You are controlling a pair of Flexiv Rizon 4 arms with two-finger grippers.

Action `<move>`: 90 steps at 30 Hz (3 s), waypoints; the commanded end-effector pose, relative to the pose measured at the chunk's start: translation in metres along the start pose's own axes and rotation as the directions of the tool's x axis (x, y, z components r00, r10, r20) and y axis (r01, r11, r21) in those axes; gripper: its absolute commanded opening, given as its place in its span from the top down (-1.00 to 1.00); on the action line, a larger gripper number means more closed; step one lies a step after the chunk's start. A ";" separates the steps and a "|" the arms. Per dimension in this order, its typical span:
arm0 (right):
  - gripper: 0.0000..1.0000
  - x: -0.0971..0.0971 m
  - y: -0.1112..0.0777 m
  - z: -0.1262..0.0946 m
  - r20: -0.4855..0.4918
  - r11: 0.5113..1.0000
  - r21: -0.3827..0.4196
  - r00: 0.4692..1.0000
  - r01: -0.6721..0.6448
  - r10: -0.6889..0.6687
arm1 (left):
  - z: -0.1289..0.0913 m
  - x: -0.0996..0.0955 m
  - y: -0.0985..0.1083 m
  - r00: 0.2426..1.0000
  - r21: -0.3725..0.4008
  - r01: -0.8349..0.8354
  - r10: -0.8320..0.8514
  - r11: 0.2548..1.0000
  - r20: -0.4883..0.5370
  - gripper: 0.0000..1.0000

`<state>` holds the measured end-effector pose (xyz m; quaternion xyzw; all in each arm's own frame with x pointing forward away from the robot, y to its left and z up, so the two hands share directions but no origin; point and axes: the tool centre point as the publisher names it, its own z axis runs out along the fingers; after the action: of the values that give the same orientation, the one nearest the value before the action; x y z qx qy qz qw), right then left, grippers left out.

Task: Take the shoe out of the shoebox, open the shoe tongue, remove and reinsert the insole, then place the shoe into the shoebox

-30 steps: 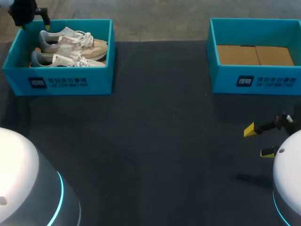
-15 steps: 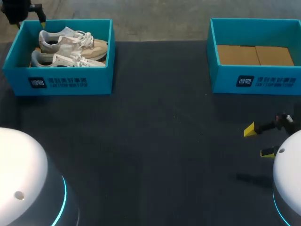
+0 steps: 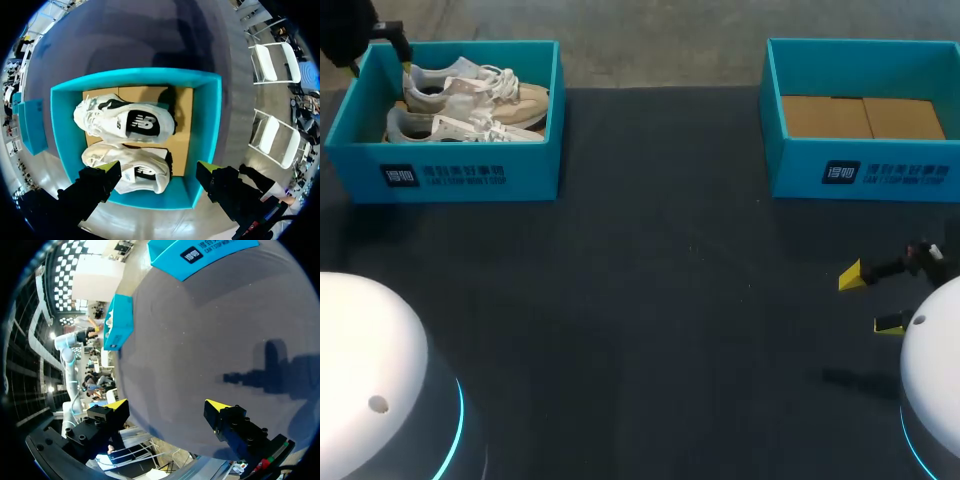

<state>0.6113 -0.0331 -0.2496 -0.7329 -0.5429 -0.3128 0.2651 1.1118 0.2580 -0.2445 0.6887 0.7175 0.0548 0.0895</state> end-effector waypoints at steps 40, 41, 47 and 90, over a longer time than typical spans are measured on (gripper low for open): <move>-1.00 0.000 -0.002 0.000 0.003 1.000 -0.003 1.000 -0.001 0.001 | 0.074 0.021 -0.040 0.992 0.081 -0.108 0.112 0.991 -0.050 -1.00; -1.00 0.000 -0.002 0.000 0.003 1.000 -0.003 1.000 -0.001 0.001 | 0.076 0.021 -0.039 0.992 0.086 -0.109 0.114 0.990 -0.052 -1.00; -1.00 0.000 -0.002 0.000 0.003 1.000 -0.003 1.000 -0.001 0.001 | 0.085 0.020 -0.042 0.991 0.099 -0.121 0.126 0.988 -0.052 -1.00; -1.00 0.000 -0.002 0.000 0.003 1.000 -0.003 1.000 -0.001 0.001 | 0.137 0.013 -0.038 0.987 0.178 -0.115 0.132 0.977 -0.090 -0.56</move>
<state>0.6113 -0.0331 -0.2496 -0.7329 -0.5429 -0.3128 0.2651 1.0965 0.2641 -0.3834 0.7330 0.6793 0.0349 -0.0072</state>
